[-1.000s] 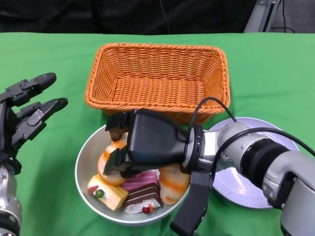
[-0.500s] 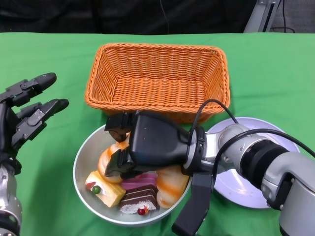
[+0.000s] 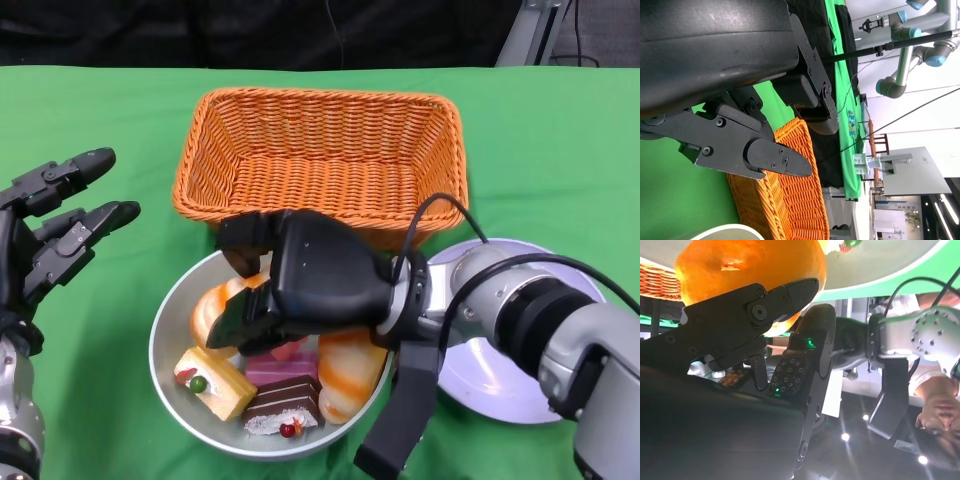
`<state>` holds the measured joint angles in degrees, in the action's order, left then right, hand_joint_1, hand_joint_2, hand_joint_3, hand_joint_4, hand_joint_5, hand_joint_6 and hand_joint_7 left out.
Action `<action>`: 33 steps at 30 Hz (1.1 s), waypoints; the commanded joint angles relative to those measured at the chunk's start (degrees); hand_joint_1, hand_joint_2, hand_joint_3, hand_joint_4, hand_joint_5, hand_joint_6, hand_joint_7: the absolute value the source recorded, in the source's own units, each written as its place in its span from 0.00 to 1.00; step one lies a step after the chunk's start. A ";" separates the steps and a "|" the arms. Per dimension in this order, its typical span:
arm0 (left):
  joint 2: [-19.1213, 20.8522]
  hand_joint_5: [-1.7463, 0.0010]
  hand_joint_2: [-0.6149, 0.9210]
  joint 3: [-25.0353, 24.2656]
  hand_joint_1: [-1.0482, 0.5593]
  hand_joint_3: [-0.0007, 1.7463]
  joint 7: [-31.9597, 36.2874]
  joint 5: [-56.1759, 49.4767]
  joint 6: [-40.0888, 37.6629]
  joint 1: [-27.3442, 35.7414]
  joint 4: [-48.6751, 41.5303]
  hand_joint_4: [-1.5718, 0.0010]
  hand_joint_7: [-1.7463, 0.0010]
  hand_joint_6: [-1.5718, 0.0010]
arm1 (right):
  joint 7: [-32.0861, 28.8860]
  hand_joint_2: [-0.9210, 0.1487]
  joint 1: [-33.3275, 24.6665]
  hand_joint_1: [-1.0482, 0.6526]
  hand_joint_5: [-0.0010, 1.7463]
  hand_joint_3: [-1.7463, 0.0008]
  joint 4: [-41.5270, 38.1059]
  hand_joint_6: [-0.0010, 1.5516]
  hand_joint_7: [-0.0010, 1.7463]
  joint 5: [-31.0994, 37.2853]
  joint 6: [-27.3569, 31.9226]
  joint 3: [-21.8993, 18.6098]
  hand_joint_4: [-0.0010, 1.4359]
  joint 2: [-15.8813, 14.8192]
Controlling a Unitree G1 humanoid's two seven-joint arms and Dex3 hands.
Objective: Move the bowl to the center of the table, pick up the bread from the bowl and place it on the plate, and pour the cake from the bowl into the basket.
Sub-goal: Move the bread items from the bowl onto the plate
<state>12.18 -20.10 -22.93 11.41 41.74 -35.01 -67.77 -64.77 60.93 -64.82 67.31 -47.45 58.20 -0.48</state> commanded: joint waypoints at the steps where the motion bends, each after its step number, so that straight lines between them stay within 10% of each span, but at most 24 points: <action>1: 1.59 0.98 1.00 -0.04 0.39 0.04 -0.69 0.18 0.54 -0.11 -0.63 0.33 1.00 0.44 | 0.55 0.15 1.46 0.41 0.76 1.00 1.08 0.84 0.01 -2.22 -2.43 -2.05 0.60 -0.80; 23: 1.21 0.99 1.00 0.38 0.43 0.04 3.62 -1.30 1.04 0.15 -0.83 0.32 0.99 0.41 | 19.18 0.10 -7.18 0.49 0.75 1.00 16.61 0.85 0.04 -16.88 -14.58 -18.15 0.58 -9.51; 27: 1.73 0.99 1.00 0.89 0.40 0.03 4.09 -1.95 0.79 0.20 -1.31 0.32 1.00 0.42 | 19.36 0.06 -10.48 0.50 0.92 1.00 20.44 0.63 0.46 -17.69 -15.97 -21.96 0.51 -11.05; 33: 2.01 0.99 1.00 1.22 0.36 0.04 3.86 -2.18 1.12 0.20 -1.46 0.32 1.00 0.43 | 22.62 0.09 -15.22 0.49 0.84 1.00 25.06 0.71 0.35 -19.94 -16.67 -26.70 0.58 -12.82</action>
<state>12.83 -18.64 -18.67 8.96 42.35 -35.01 -68.82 -42.90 46.77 -41.23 48.67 -63.66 32.84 -11.99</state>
